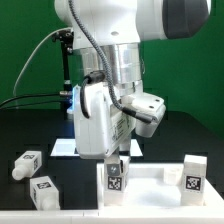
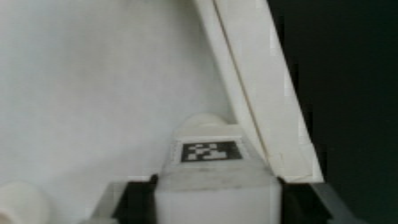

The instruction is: Assemble square table

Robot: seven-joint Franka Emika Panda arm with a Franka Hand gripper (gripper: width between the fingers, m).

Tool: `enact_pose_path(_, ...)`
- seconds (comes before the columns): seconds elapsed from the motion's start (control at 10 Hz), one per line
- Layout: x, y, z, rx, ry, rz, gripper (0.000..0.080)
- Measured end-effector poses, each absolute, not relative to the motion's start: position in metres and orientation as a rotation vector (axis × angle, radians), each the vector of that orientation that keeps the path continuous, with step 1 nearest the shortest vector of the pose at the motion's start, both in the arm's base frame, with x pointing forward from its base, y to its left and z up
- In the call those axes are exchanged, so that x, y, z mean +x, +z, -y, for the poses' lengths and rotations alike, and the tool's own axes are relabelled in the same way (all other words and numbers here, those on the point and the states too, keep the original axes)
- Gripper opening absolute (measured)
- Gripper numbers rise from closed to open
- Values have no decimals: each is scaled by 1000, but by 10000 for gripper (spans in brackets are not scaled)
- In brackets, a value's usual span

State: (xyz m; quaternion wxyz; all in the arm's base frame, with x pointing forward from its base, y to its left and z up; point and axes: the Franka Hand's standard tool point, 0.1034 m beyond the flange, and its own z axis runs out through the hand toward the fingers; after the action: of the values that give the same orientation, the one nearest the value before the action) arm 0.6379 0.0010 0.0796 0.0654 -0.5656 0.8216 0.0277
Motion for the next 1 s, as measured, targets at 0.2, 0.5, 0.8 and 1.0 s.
enact_pose_path(0.2,638,94,-5,-1741,79,-2432,553)
enact_pose_path(0.5,636,112,-8,-1754,91,-2400,643)
enact_pose_path(0.8,636,110,-9,-1758,93,-2401,649)
enact_pose_path(1.0,615,112,-32,-1805,127,-2377,649)
